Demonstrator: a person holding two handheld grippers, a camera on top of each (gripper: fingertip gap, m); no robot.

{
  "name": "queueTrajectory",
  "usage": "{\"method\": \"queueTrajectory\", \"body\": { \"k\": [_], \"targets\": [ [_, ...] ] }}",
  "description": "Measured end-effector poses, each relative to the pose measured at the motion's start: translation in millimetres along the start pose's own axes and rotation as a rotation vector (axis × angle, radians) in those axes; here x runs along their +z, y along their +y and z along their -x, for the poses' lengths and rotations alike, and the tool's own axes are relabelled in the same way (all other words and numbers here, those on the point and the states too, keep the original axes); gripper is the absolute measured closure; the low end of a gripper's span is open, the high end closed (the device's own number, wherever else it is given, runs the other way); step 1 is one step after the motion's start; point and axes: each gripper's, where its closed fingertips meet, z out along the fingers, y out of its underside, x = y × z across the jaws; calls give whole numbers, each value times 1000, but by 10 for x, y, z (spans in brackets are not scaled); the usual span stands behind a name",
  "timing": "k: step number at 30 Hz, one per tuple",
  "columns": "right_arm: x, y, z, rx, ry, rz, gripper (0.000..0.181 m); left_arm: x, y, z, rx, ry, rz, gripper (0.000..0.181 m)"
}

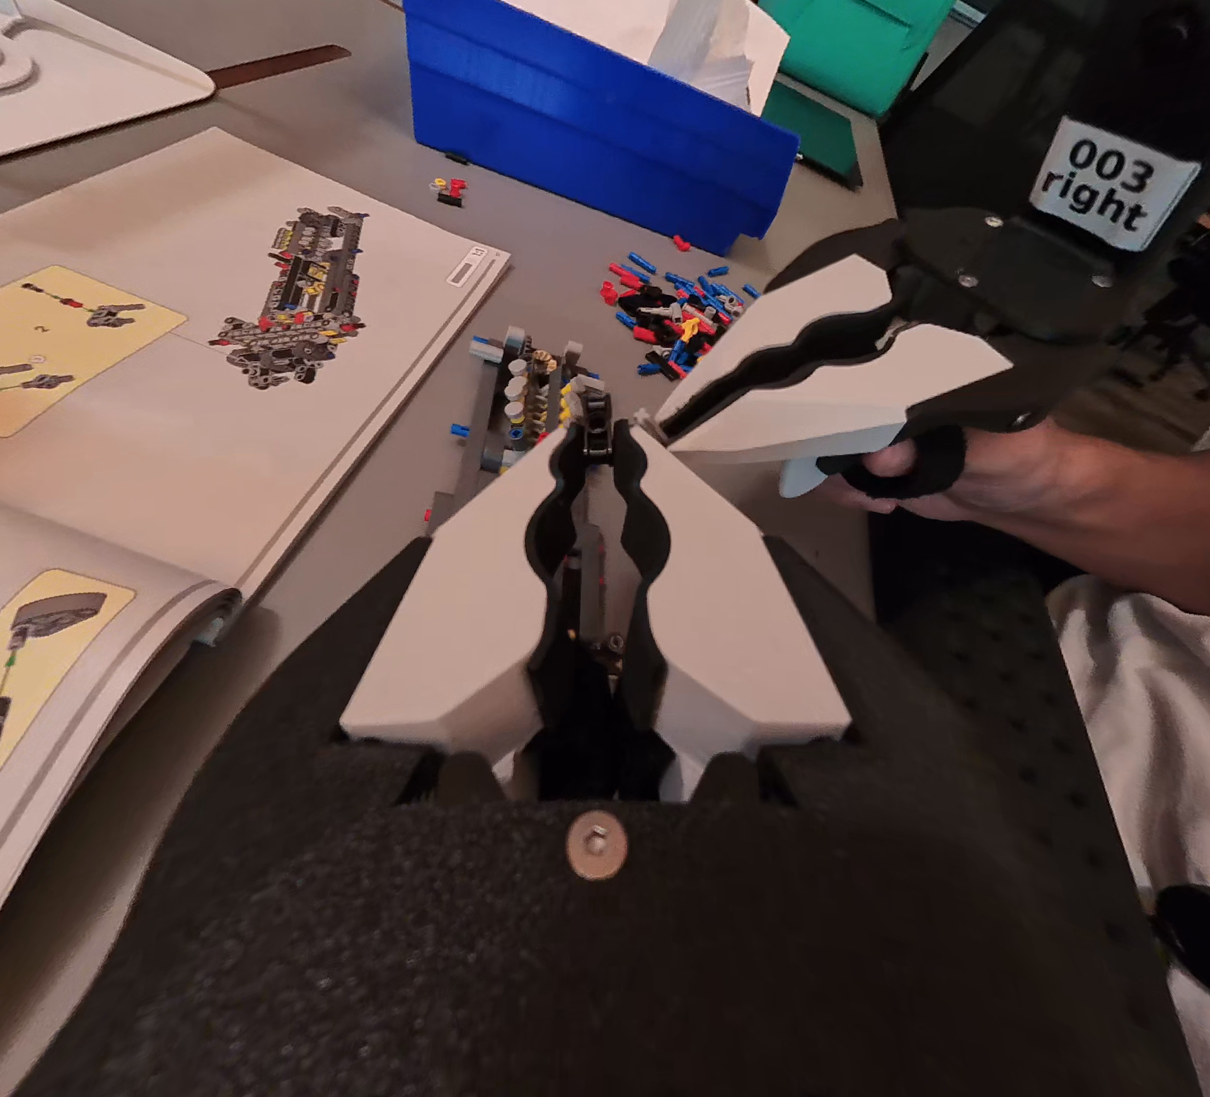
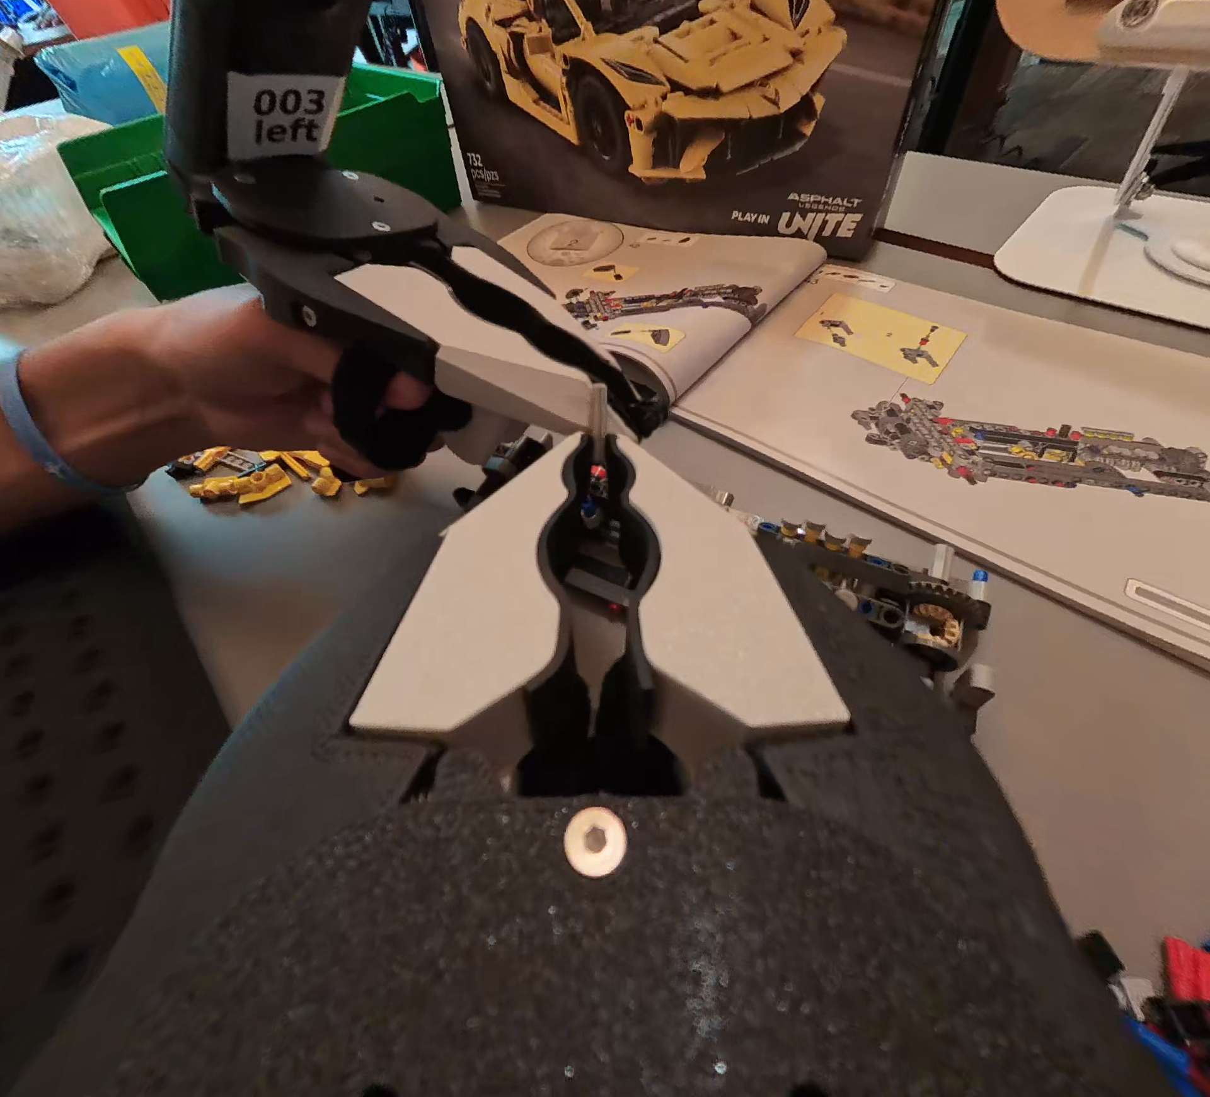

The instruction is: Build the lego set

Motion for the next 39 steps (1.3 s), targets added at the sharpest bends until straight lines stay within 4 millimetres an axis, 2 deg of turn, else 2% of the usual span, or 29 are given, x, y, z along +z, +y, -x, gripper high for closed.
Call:
{"method": "queueTrajectory", "body": {
  "k": [3,10,20,23,25,35,39],
  "targets": [
    [-3,62,-40,4,22,23,178,3,6,21,-18,-1,0,174],
    [39,170,2,40,-21,75,178,45,-17,-149,19,51,-10,175],
    [-9,171,8,-5,-37,101,179,4,30,-65,71,3,31,175],
    [-49,134,-39,-51,-7,97,179,15,23,-116,101,7,31,174],
    [-67,99,-42,-71,-6,74,179,14,36,-83,112,-15,41,175],
    [-135,-49,-67,-305,82,-81,179,18,31,-192,-2,90,28,174],
    [-129,-8,-53,-430,79,-88,179,16,49,-196,-17,106,35,174]
  ]
}}
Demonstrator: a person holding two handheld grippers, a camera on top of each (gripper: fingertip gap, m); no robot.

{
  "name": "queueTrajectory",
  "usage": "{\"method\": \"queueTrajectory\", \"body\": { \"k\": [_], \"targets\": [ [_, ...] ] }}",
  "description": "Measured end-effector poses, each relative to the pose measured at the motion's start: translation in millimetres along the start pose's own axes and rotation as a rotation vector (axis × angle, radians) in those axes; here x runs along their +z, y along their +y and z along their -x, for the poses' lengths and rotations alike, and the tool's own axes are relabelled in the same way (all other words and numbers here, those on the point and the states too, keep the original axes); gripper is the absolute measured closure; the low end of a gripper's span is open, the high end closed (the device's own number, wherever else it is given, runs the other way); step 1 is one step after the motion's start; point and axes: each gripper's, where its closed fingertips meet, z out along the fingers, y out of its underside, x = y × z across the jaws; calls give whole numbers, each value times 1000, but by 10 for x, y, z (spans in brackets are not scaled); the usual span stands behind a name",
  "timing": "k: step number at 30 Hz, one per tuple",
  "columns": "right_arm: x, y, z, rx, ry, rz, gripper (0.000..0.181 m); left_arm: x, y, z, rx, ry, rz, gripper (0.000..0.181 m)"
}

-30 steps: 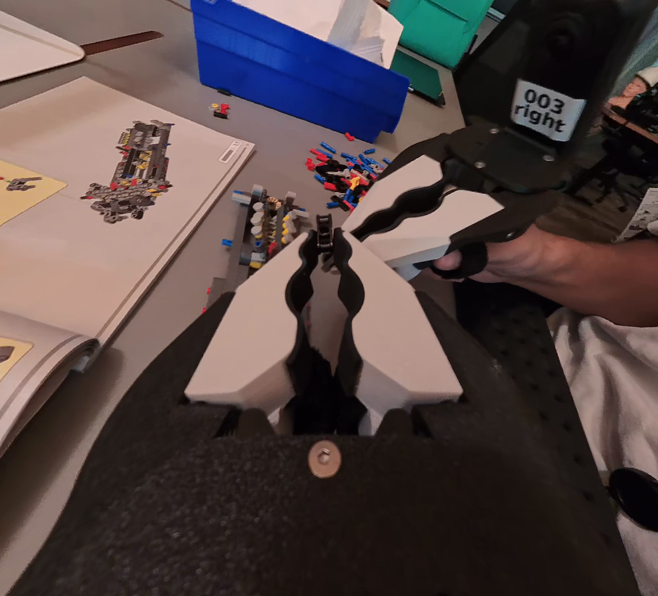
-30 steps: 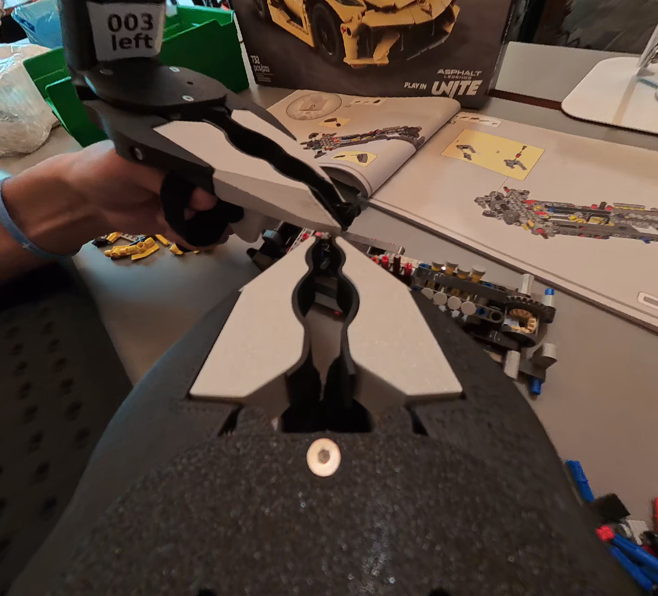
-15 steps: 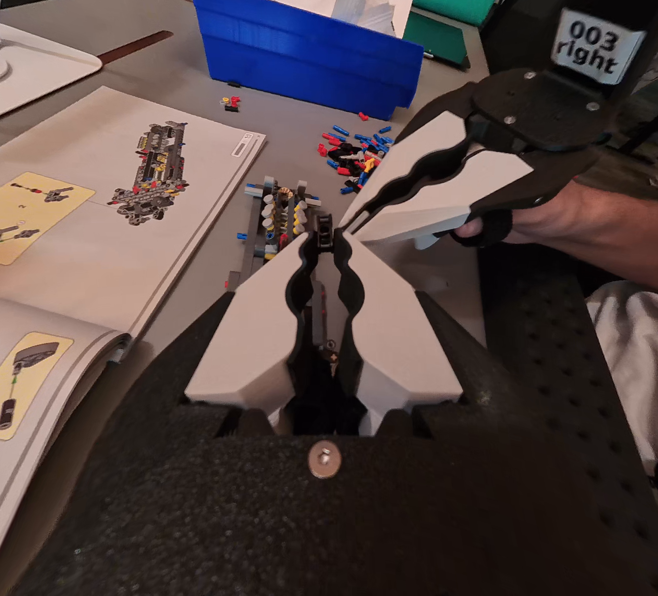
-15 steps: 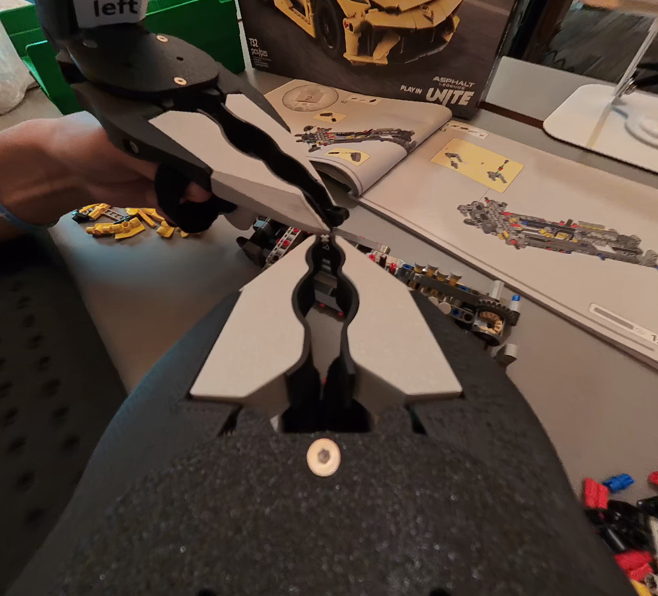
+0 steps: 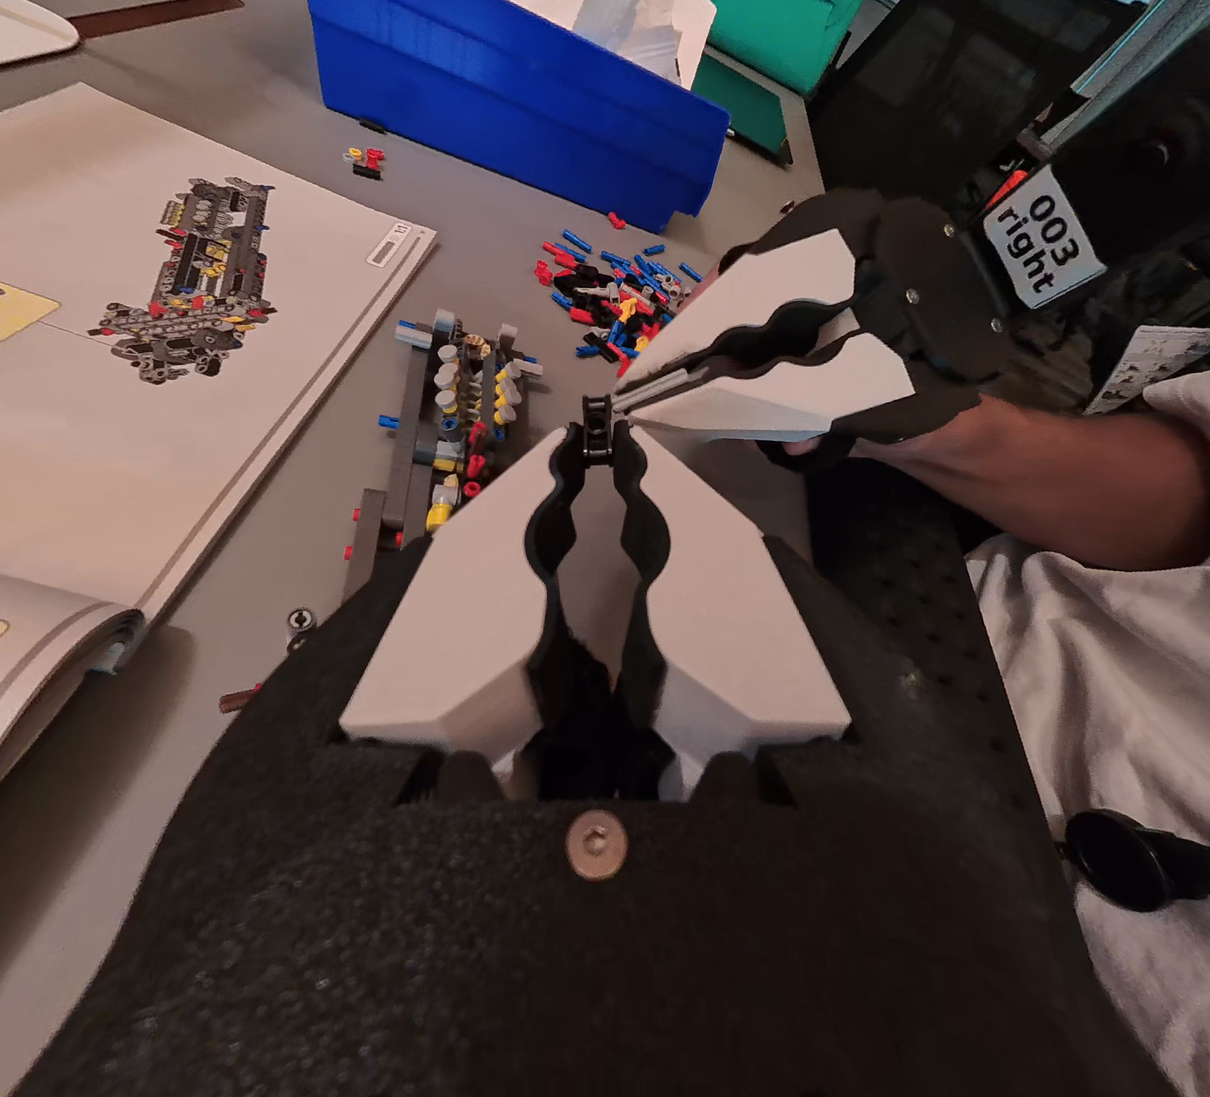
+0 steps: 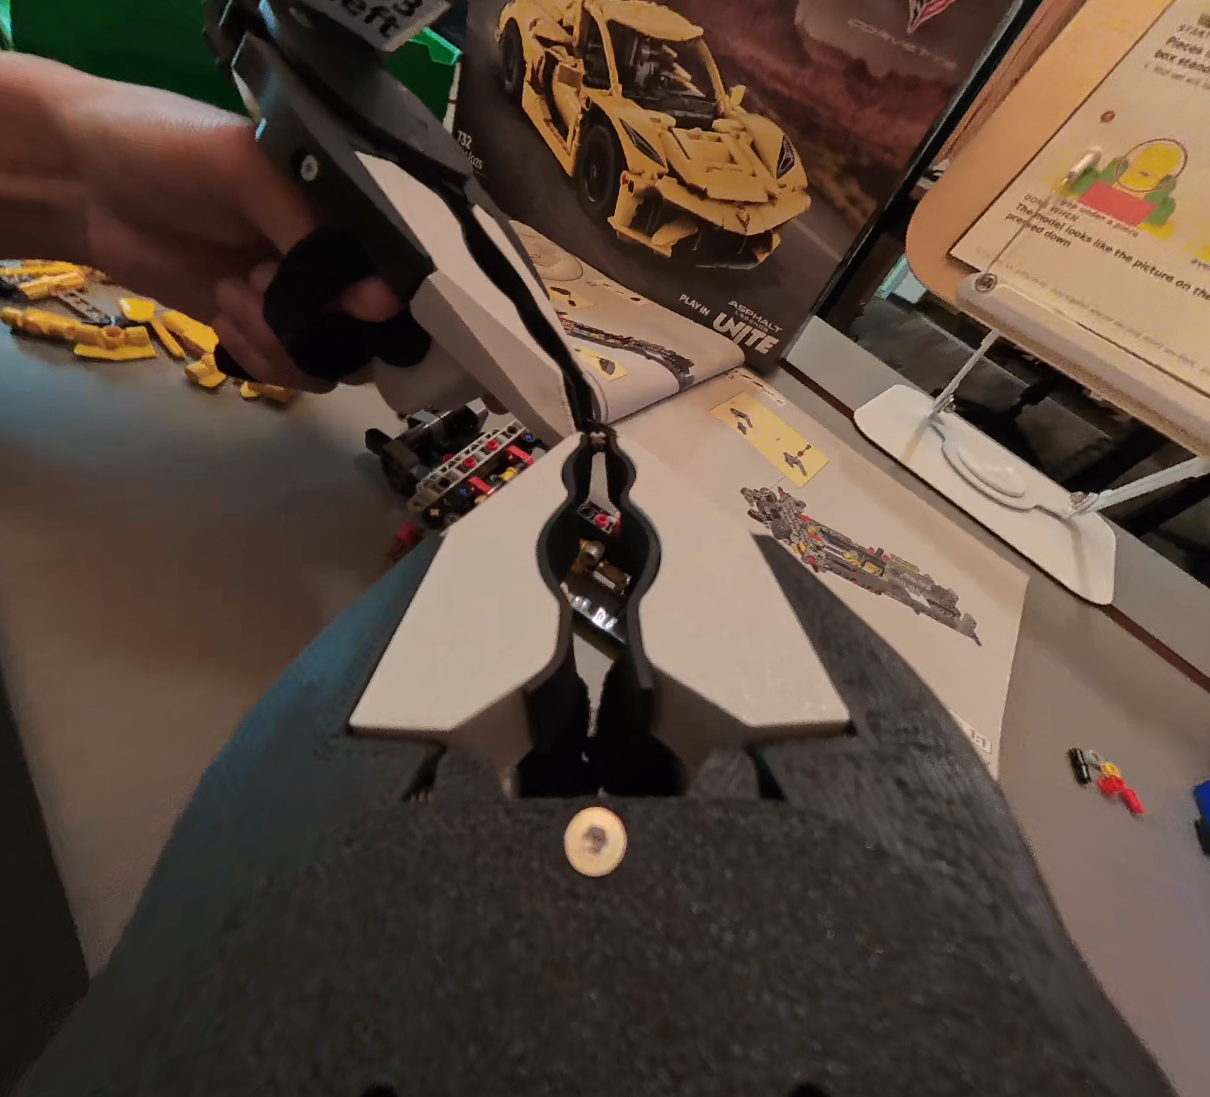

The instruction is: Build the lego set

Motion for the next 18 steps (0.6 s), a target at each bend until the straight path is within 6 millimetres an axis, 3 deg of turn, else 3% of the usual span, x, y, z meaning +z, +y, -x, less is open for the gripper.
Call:
{"method": "queueTrajectory", "body": {
  "k": [13,18],
  "targets": [
    [-74,17,114,-402,-116,13,178,-12,92,-115,181,25,52,174],
    [-97,-14,139,-579,-77,-15,178,-36,97,-168,254,22,64,174]
  ]
}}
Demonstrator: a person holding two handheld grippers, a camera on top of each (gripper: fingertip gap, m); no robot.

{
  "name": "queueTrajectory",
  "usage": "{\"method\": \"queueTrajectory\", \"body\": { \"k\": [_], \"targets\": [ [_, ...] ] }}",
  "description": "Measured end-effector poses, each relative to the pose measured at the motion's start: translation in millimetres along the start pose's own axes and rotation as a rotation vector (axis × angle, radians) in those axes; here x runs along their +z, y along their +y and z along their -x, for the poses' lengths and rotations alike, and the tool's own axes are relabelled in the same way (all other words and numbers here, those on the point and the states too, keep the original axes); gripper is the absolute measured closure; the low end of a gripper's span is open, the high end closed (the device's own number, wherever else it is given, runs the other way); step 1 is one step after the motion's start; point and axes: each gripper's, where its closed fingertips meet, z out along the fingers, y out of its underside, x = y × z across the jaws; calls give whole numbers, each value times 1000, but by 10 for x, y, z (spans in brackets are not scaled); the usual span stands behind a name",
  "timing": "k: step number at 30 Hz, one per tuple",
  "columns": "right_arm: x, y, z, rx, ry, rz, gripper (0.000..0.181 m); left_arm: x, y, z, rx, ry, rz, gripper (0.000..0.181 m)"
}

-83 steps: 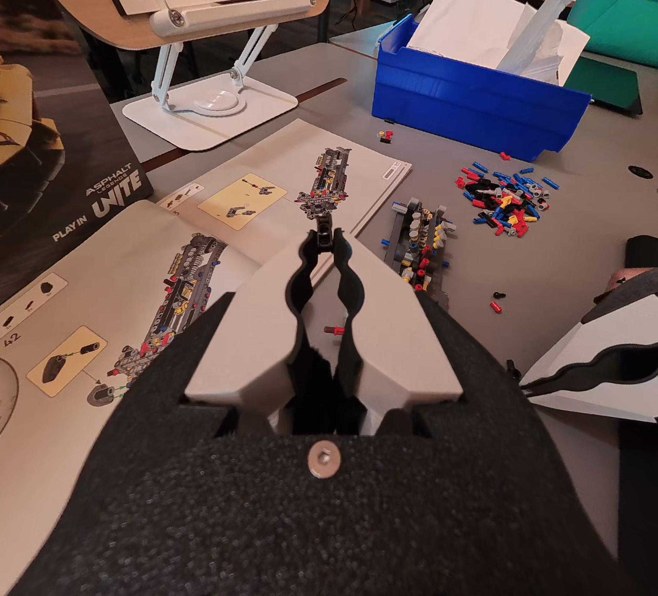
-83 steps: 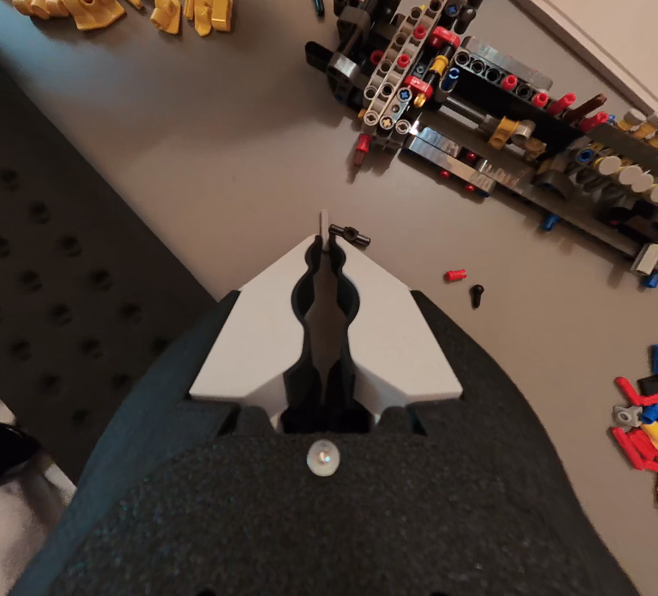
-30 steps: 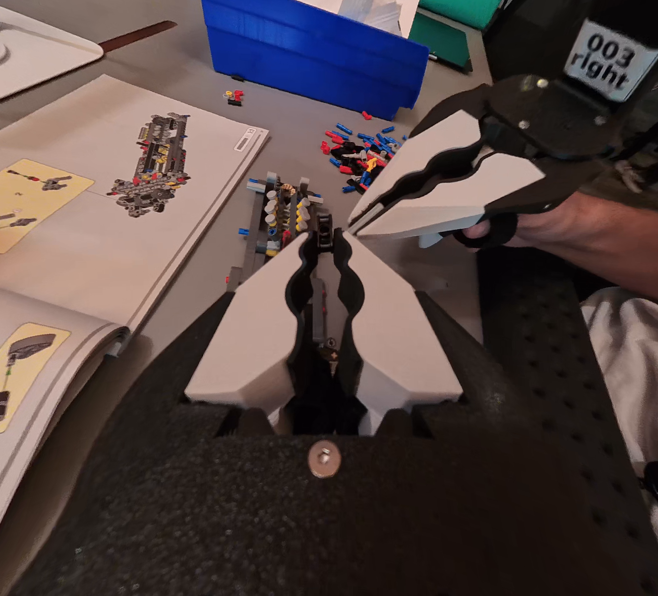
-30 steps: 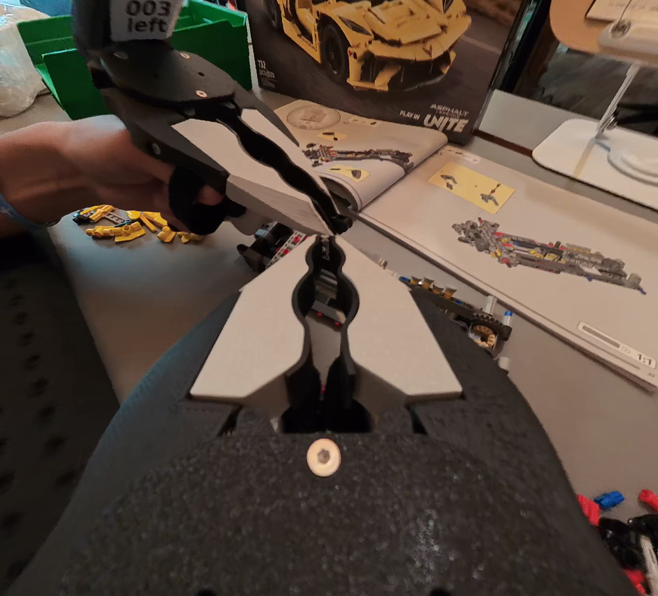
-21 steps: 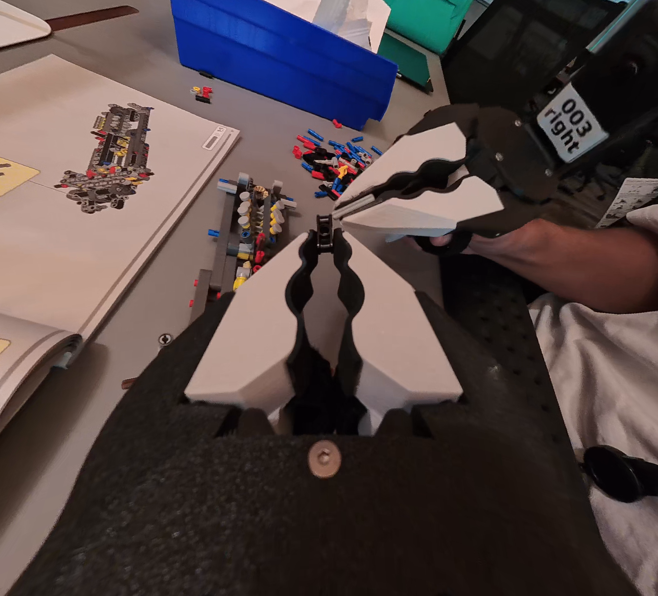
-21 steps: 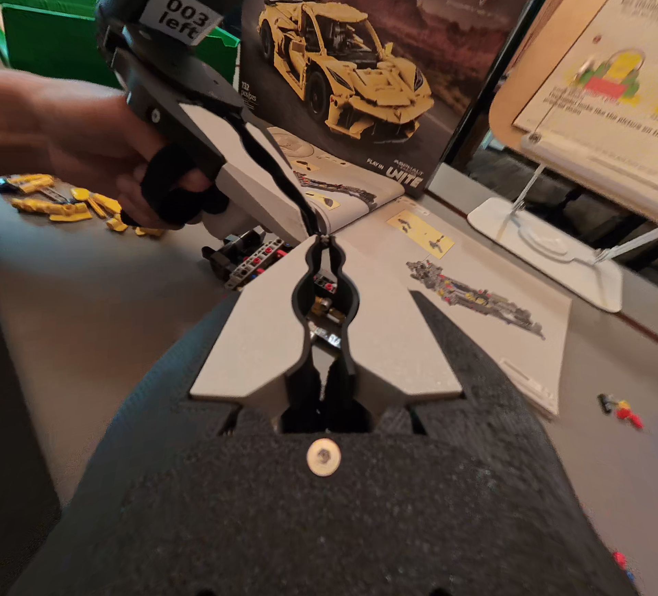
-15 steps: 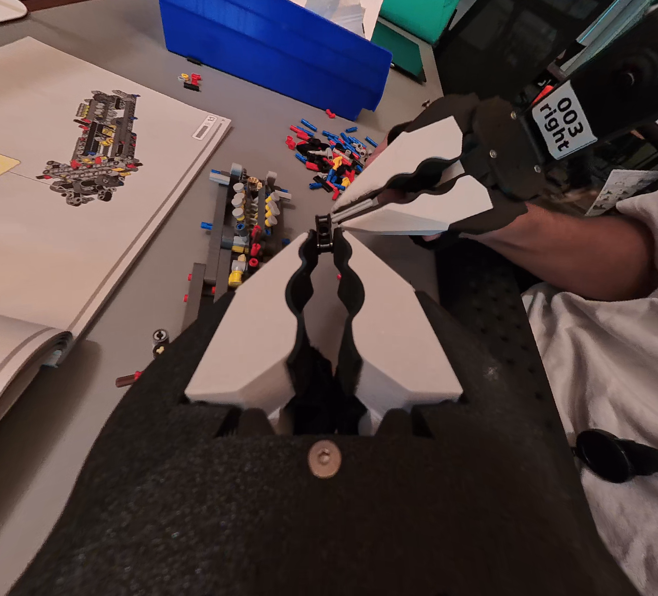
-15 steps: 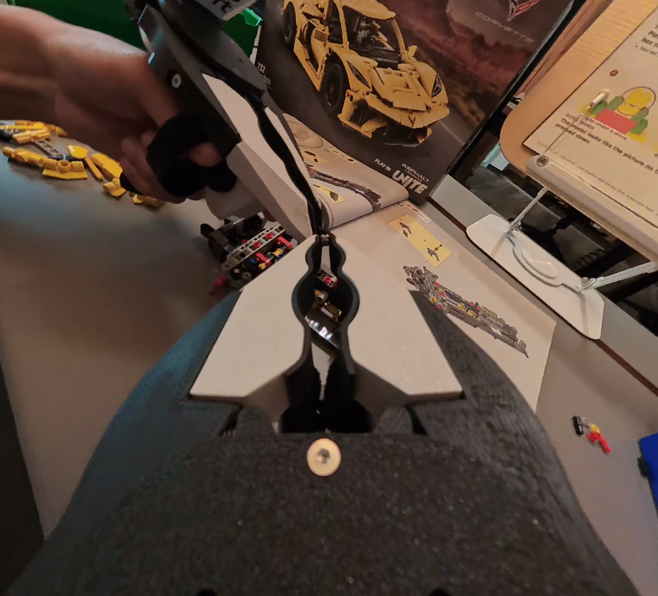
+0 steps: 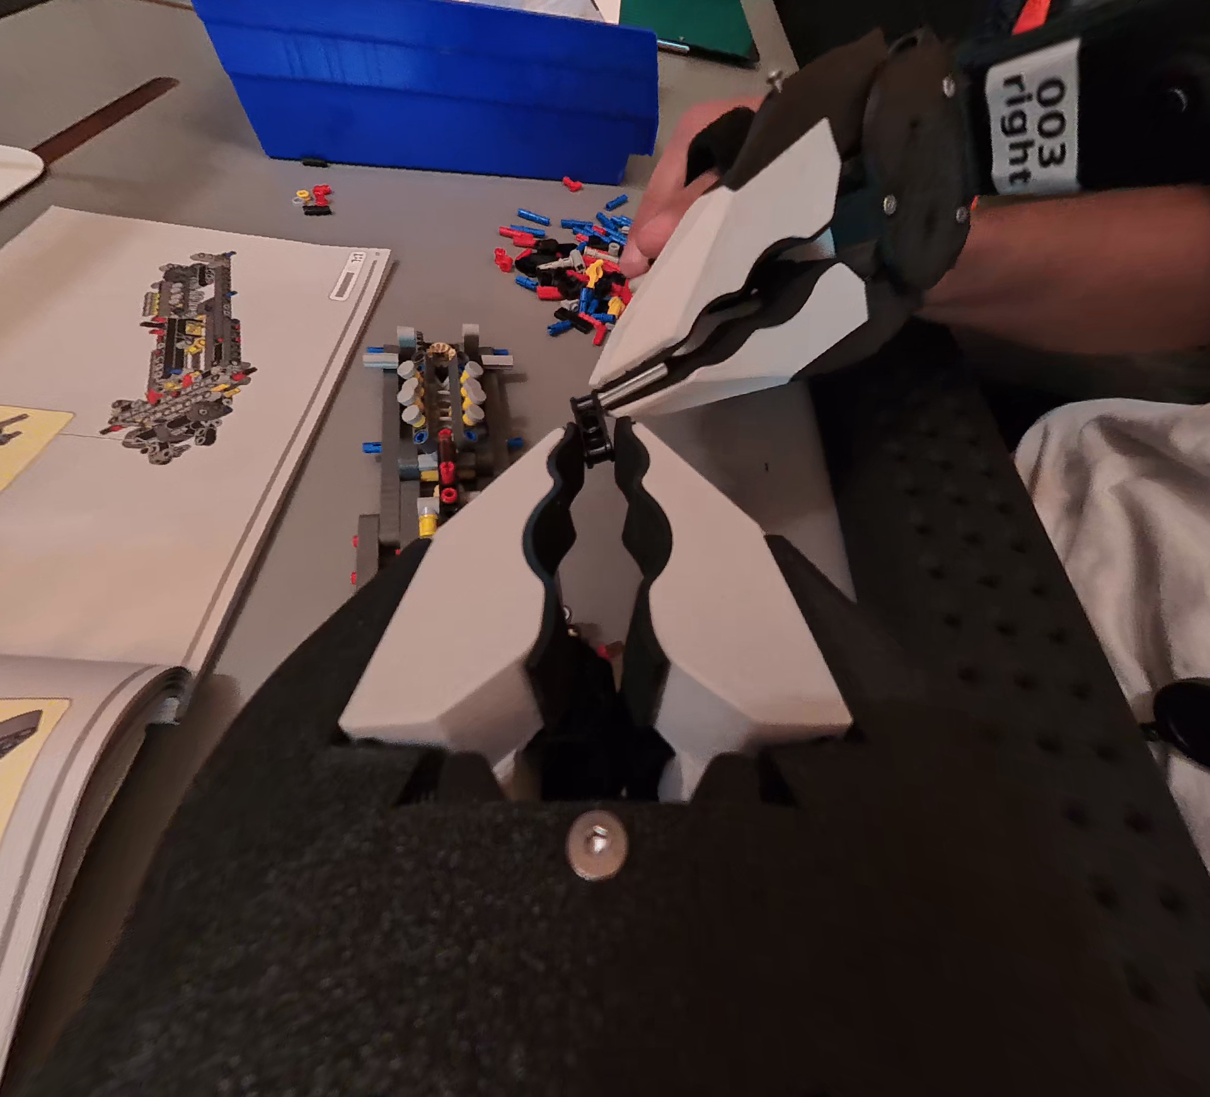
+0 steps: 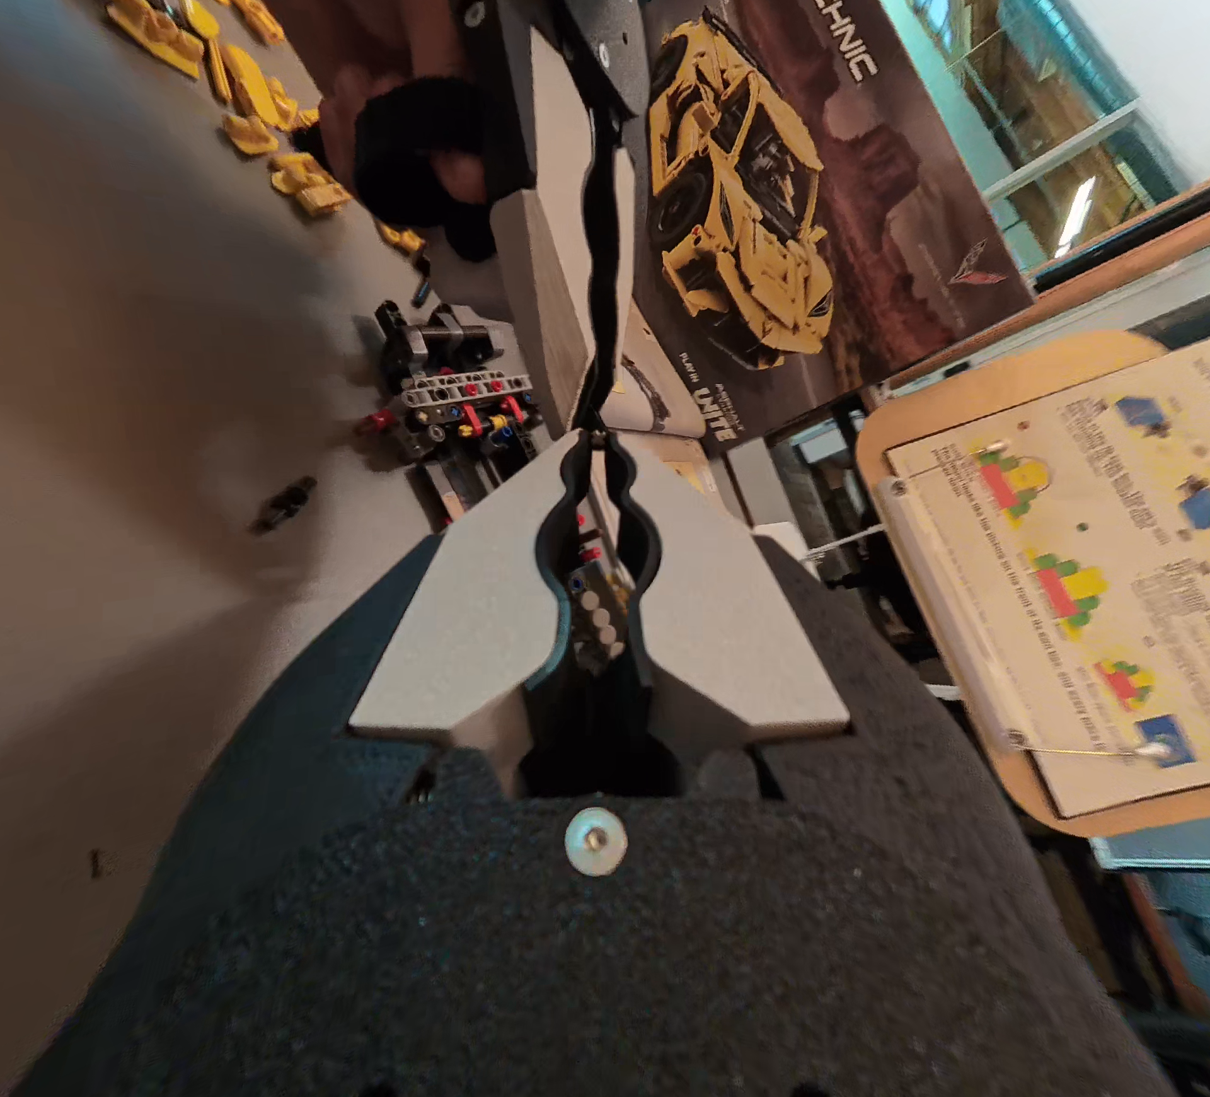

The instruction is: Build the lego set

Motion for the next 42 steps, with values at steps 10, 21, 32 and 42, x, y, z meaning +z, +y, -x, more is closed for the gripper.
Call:
{"method": "queueTrajectory", "body": {
  "k": [10,21,32,42],
  "targets": [
    [2,62,10,145,34,2,178,53,18,28,-44,5,-5,174],
    [-169,-71,-104,757,-160,-167,166,2,-195,-154,-67,110,-113,172],
    [-73,134,-31,284,-59,92,181,34,-156,-135,-262,189,-107,174],
    [-71,-289,719,725,-563,123,154,-387,-123,669,-299,-150,-172,175]
  ]
}}
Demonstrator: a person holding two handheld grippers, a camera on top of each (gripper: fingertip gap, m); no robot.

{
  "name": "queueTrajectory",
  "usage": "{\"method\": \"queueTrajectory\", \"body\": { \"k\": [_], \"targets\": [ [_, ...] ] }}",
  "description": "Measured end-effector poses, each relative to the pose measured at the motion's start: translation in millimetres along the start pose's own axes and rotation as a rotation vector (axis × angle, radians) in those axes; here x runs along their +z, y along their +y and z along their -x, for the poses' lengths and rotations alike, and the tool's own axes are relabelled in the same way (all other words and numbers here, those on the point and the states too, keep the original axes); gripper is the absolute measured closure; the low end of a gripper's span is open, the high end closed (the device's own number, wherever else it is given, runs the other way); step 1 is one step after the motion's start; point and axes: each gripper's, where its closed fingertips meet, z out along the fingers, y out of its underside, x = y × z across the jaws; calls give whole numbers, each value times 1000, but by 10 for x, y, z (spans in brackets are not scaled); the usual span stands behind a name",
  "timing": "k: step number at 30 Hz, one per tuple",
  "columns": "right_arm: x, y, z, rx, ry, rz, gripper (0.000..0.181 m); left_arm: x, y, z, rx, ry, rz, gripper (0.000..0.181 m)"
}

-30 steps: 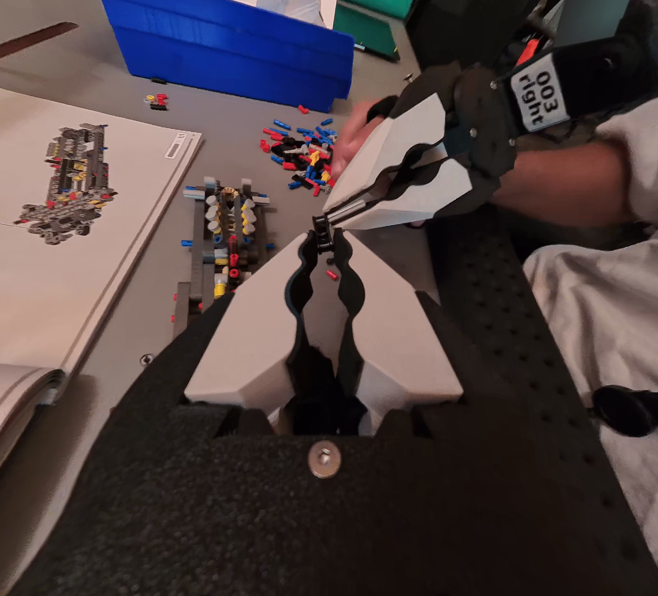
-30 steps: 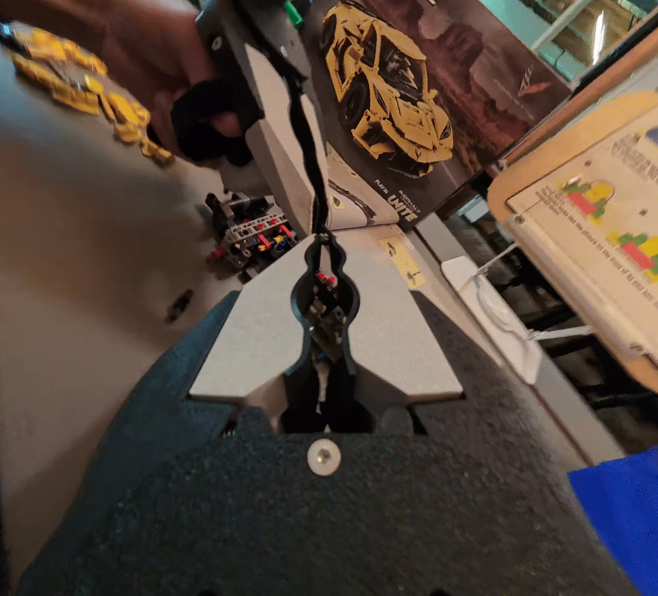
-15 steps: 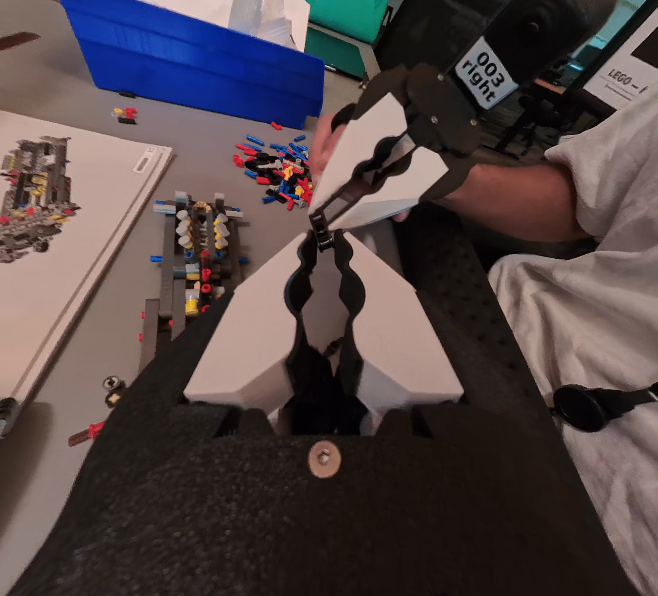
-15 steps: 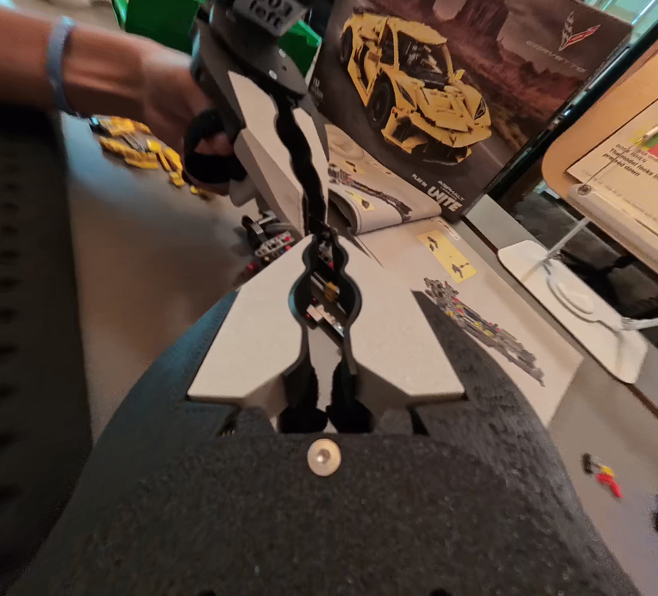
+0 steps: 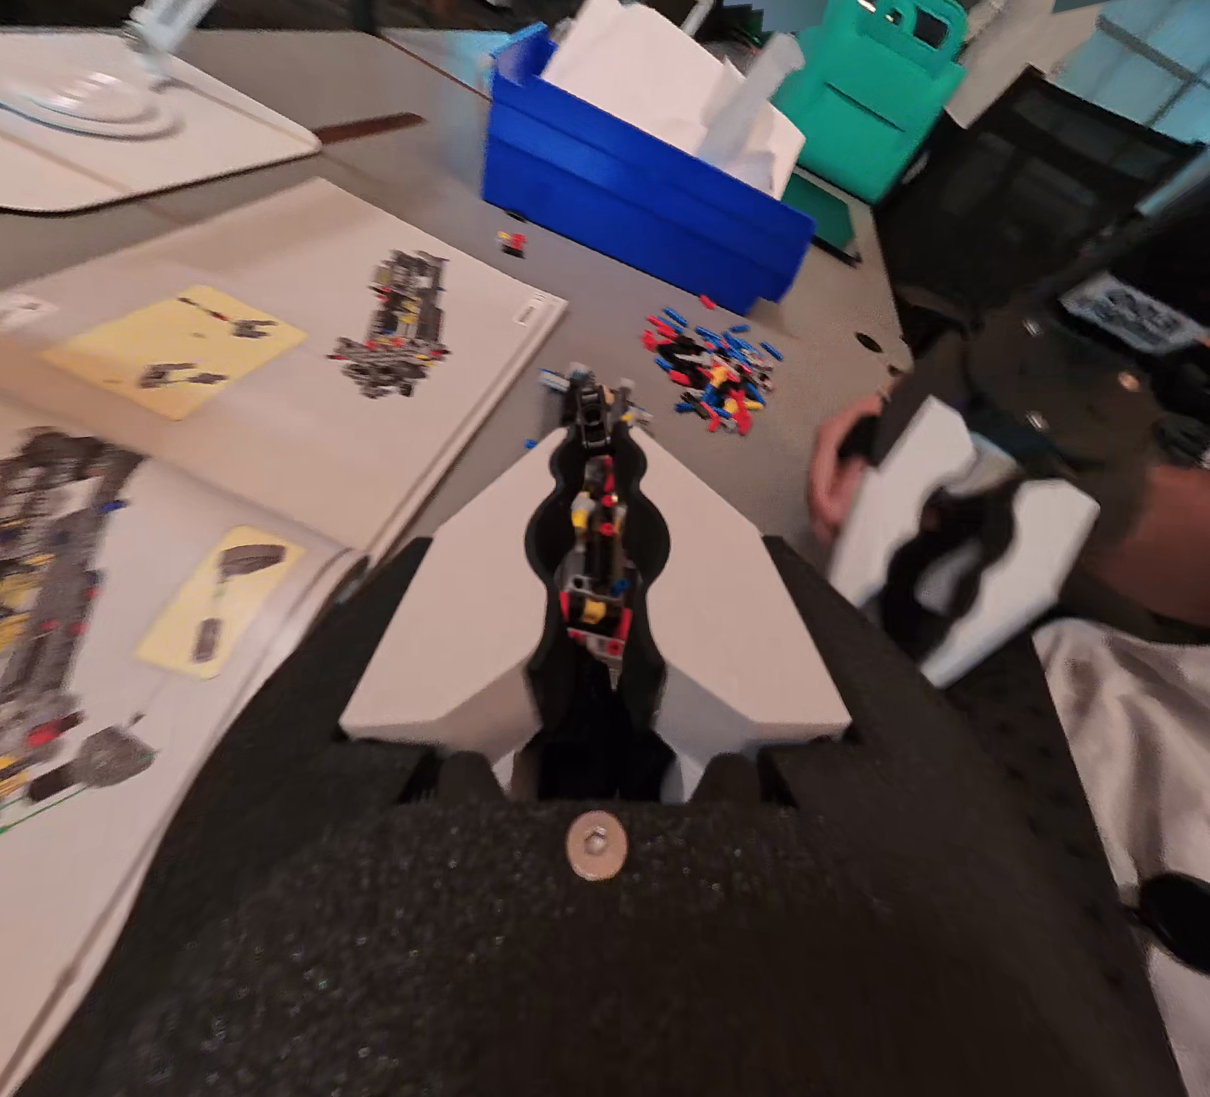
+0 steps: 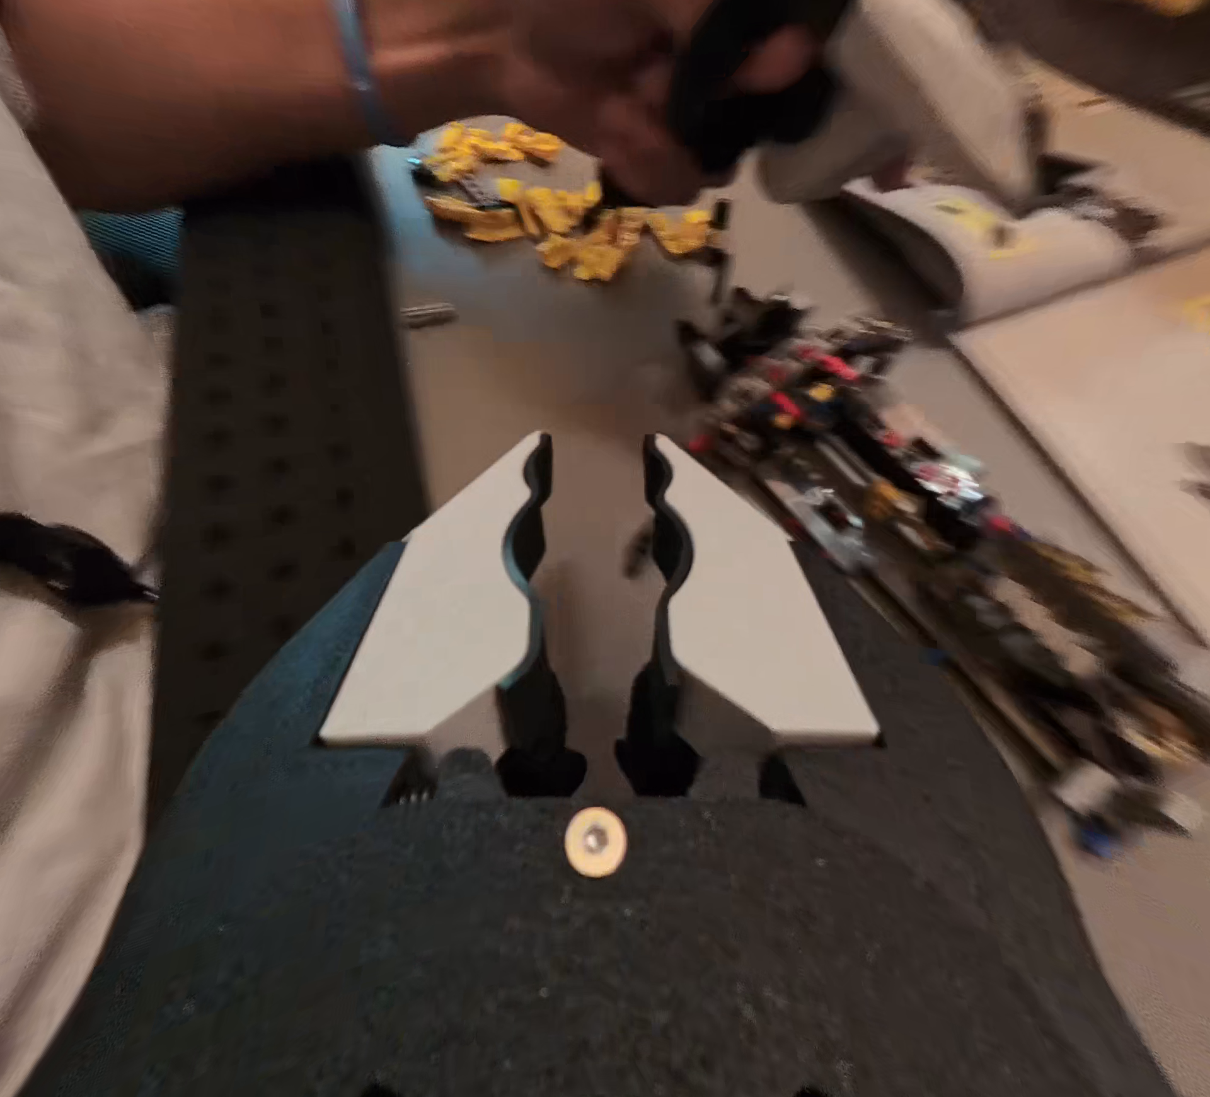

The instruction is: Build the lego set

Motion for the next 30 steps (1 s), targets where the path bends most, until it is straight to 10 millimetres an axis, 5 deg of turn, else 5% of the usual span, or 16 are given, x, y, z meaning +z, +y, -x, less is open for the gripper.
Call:
{"method": "queueTrajectory", "body": {
  "k": [5,9,14,19,25,30],
  "targets": [
    [511,-152,569,-8,-241,51,159,-132,-98,203,14,-84,-49,175],
    [910,-191,661,-257,-337,102,157,-326,-236,267,69,-117,-87,175],
    [1382,-422,825,-387,-546,88,154,-831,-376,400,126,-145,-116,175],
    [1572,-388,936,-602,-664,144,156,-1125,-491,481,89,-150,-189,175],
    [1631,-300,895,-755,-685,300,168,-1118,-489,414,120,-126,-182,175],
    [1639,-301,966,-752,-721,263,178,-1091,-488,337,143,-110,-171,175]
  ]
}}
